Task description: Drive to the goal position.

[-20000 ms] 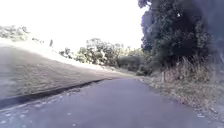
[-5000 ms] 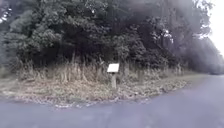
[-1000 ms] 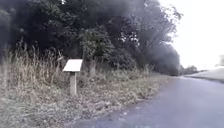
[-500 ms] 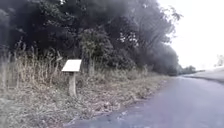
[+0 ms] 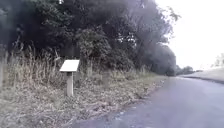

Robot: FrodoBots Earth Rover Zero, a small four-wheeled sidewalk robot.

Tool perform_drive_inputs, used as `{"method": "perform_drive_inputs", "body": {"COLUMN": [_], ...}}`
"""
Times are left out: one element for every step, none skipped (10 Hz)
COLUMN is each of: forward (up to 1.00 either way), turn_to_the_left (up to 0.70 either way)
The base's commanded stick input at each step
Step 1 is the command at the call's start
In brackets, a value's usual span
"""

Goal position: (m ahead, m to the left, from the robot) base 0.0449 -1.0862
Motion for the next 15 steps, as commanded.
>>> {"method": "perform_drive_inputs", "body": {"forward": [0.0,0.0,0.0,0.0,0.0,0.0,0.0,0.0,0.0,0.31,0.1,0.0,0.0,0.0,0.0], "turn_to_the_left": [-0.45,-0.45,-0.45,-0.45,-0.45,-0.45,-0.45,-0.45,-0.45,-0.33,-0.41,-0.45,-0.45,-0.45,-0.45]}}
